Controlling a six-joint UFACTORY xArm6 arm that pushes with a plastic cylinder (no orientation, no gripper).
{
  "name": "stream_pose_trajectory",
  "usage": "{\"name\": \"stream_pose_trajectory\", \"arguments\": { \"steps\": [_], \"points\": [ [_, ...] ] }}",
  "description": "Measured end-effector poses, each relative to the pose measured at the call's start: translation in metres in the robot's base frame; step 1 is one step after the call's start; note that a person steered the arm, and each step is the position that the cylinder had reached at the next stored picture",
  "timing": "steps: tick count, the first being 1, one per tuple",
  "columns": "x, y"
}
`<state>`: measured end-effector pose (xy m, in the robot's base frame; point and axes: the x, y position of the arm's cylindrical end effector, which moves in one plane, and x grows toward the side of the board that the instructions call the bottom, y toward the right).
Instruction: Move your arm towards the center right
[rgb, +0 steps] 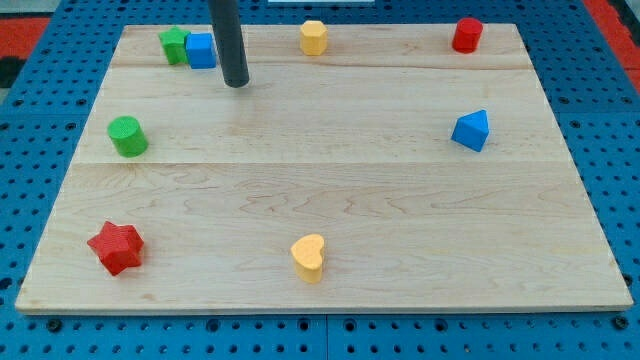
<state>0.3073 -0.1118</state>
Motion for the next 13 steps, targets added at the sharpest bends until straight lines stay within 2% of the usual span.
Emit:
{"name": "stream_pose_trajectory", "arguments": {
  "steps": [3, 5, 7, 9, 11, 12, 13],
  "points": [
    [0.004, 0.015],
    [0.004, 0.047],
    [0.003, 0.138],
    [-0.017, 0.249],
    [0.008, 0.338],
    [0.048, 0.356],
    [0.094, 0.330]
  ]
}}
